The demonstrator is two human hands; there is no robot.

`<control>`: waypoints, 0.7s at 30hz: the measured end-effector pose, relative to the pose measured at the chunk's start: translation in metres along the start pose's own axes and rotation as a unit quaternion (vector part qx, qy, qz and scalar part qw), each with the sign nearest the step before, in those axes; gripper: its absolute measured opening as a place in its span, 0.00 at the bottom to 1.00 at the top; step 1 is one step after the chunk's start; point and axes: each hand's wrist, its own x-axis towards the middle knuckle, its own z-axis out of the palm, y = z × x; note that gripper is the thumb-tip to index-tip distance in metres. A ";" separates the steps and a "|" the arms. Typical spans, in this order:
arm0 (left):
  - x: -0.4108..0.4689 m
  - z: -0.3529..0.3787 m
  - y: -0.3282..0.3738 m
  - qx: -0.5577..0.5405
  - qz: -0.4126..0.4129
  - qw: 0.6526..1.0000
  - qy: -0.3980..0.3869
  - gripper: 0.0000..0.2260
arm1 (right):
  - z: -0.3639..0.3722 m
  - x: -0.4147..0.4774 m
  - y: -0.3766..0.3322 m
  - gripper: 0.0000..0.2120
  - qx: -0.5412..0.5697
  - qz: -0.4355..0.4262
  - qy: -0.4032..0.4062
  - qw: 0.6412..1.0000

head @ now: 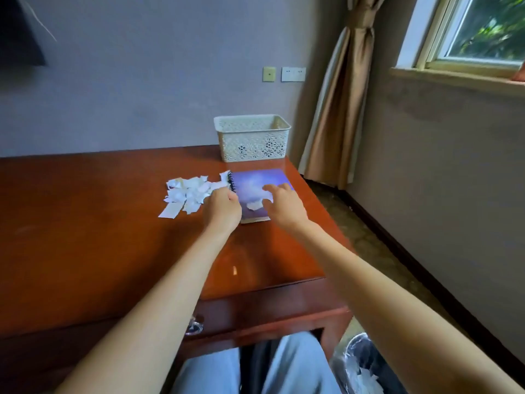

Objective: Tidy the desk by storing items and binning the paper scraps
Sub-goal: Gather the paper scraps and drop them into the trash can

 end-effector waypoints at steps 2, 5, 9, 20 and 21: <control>0.007 -0.010 -0.009 0.011 -0.016 1.000 0.004 0.11 | 0.008 0.015 -0.003 0.22 -0.063 0.012 -0.026 0.998; 0.017 -0.019 -0.019 0.030 -0.040 0.999 0.005 0.13 | 0.015 0.028 -0.003 0.22 -0.115 0.036 -0.052 0.991; 0.032 -0.025 -0.034 0.058 -0.066 0.996 0.010 0.13 | 0.024 0.040 -0.002 0.14 -0.081 0.054 -0.024 0.995; 0.084 -0.044 -0.052 0.064 -0.056 0.995 0.052 0.15 | 0.061 0.088 -0.067 0.11 0.033 -0.072 -0.025 0.997; 0.093 -0.045 -0.055 0.063 -0.056 0.995 0.059 0.16 | 0.066 0.094 -0.072 0.12 0.030 -0.084 -0.033 0.995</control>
